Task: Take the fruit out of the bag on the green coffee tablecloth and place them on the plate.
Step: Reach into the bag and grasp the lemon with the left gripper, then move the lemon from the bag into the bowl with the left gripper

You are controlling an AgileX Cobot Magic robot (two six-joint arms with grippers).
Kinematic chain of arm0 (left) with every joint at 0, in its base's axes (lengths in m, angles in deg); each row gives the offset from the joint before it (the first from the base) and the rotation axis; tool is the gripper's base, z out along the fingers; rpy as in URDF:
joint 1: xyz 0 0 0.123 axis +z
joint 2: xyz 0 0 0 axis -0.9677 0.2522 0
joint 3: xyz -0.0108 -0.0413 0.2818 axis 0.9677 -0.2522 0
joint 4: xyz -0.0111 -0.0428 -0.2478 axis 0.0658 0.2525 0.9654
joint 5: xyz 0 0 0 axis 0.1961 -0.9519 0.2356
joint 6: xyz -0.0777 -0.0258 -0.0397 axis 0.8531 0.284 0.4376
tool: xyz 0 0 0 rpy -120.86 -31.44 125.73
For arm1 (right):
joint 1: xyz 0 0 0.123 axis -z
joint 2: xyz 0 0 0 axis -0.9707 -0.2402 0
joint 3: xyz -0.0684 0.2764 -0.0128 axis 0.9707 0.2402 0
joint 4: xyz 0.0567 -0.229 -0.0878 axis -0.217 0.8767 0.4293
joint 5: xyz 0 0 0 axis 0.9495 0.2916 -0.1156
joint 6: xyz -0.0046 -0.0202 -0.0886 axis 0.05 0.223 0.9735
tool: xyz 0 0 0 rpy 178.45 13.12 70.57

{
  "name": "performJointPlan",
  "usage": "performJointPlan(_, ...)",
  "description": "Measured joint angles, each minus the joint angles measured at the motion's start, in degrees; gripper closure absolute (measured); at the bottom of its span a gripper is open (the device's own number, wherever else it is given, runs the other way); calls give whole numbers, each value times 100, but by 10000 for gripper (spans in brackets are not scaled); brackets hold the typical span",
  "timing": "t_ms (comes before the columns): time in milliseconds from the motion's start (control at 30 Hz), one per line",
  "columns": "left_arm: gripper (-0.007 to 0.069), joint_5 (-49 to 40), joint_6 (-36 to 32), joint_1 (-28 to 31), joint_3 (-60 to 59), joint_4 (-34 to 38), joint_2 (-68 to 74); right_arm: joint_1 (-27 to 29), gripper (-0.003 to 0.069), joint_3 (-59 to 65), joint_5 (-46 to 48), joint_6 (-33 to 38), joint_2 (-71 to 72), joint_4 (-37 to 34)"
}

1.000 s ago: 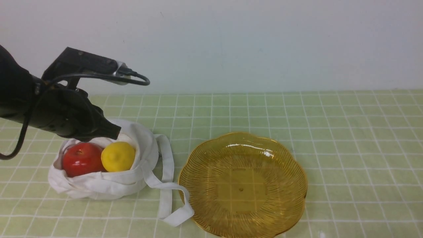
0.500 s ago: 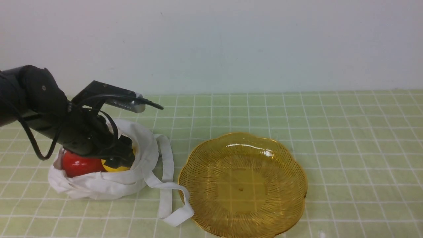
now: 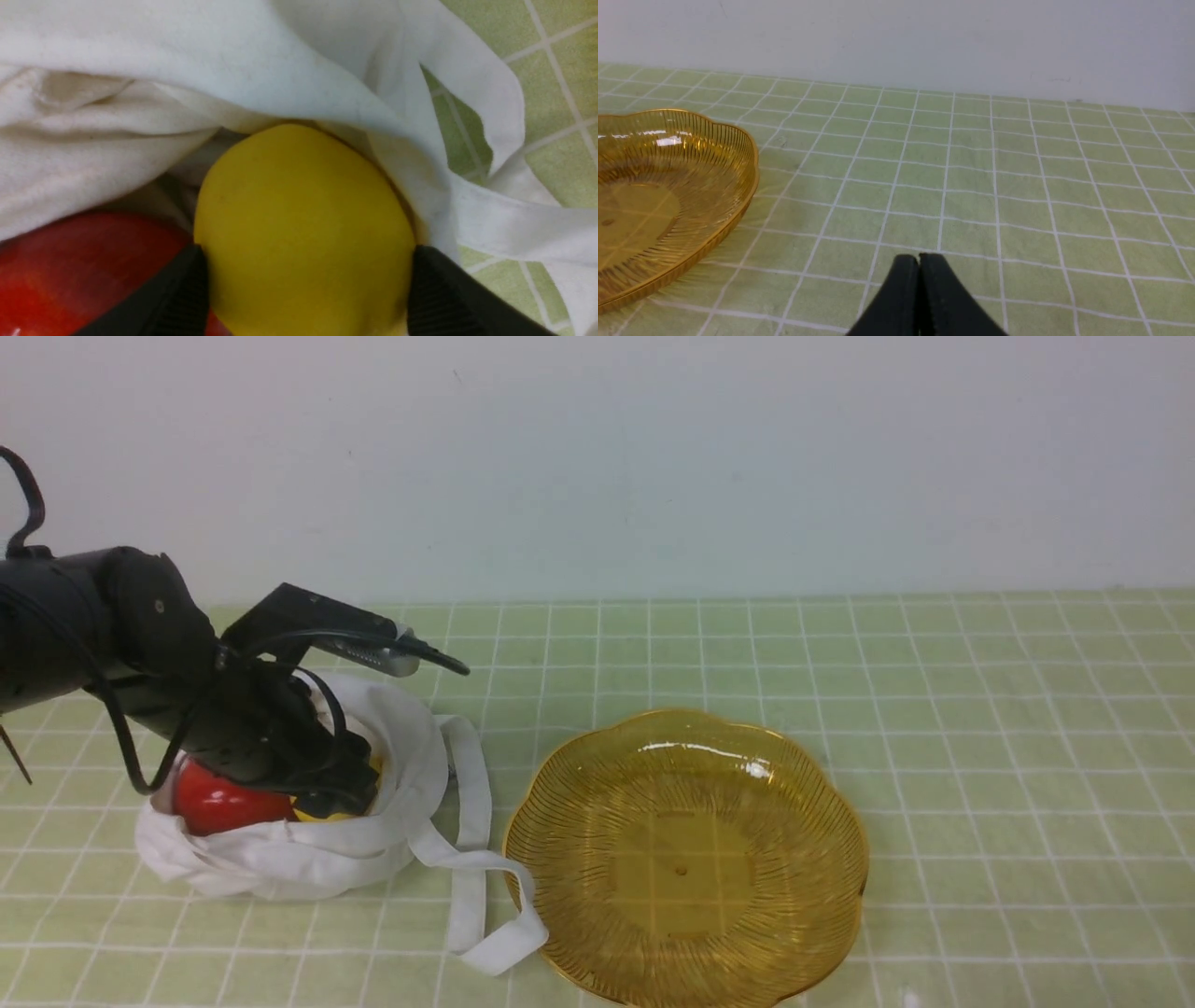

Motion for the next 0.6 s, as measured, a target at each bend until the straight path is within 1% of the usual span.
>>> performJointPlan(200,139,-118,12,0,20,0,-133,0,673,0,0,-46,0,0)
performJointPlan(367,139,-157,58,0,37,68,-693,0,673,0,0,-63,0,0)
performJointPlan(600,139,-369,58,-16,37,521,-1451,0,673,0,0,-63,0,0)
